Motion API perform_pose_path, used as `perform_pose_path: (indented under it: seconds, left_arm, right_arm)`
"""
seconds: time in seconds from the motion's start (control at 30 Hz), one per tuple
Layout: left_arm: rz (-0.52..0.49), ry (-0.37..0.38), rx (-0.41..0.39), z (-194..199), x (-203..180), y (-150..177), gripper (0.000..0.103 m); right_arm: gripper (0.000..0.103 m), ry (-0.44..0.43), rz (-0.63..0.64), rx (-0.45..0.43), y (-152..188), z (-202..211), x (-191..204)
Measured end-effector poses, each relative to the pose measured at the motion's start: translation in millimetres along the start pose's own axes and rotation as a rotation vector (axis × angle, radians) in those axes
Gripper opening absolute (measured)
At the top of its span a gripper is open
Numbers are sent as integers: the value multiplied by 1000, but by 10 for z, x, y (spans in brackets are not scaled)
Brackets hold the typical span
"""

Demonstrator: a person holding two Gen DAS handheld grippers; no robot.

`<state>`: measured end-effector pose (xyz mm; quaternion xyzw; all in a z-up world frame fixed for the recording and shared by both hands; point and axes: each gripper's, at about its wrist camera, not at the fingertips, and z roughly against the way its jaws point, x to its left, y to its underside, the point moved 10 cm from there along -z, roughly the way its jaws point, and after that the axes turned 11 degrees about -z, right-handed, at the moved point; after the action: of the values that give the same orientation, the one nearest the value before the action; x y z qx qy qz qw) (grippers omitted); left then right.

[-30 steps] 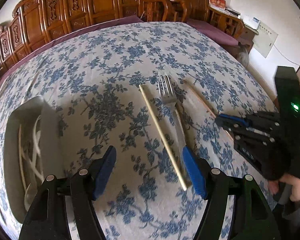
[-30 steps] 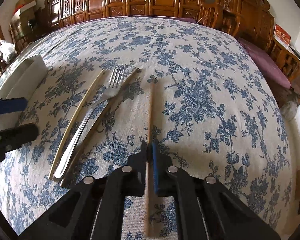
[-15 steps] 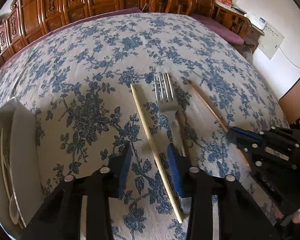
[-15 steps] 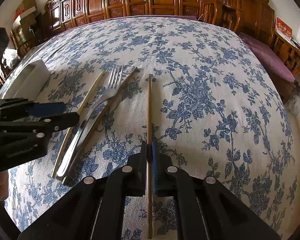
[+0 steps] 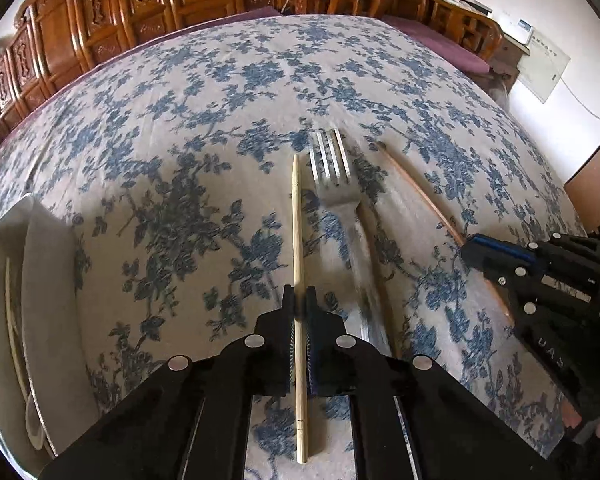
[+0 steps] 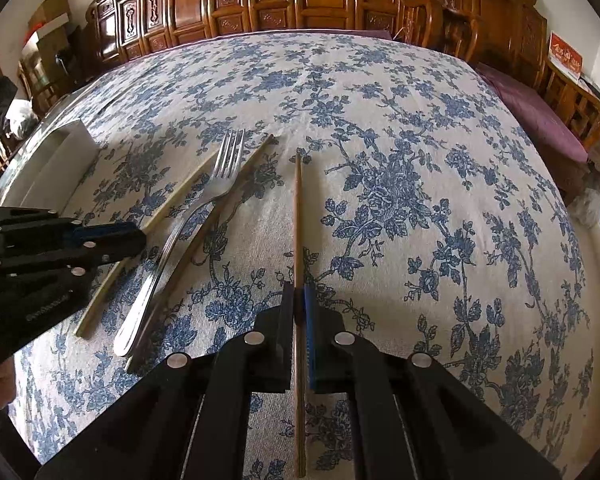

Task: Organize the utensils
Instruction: 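Grasp a light wooden chopstick with the left gripper while the right holds the brown chopstick, then carry the light chopstick into the tray and open the left gripper while the right carries its chopstick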

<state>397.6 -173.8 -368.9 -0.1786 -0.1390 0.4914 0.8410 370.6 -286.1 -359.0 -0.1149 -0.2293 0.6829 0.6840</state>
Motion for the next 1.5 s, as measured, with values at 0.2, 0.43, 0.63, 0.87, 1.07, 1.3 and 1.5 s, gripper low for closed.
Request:
perform_pose_path:
  seconds: [0.2,0.43,0.63,0.87,1.07,1.3,1.5]
  left_arm:
    - [19,-5,-37,195,83,62,4]
    - [3,5,-86,480,14,61,4]
    - [-40,-14,-137,740,-75,-32,4]
    - [-52,-11,-194,1029,-118,-111,4]
    - [-55,-16,-228,1209,-106,-138,4]
    - [-45,-22,-245,1349,6,-88,4]
    - [-31,-43,-257,1492,208,-21,4]
  right_arm:
    - [6,3,-2,-7,-2,0,-4]
    - [6,-25,-17,-31,-30,105,19]
    - [6,-29,-23,-74,-75,252,50]
    - [6,-38,-16,-110,-144,397,144]
    - [6,-50,5,-133,-194,481,298]
    - [6,-52,42,-149,-243,605,467]
    - [6,-60,53,-163,-278,740,578]
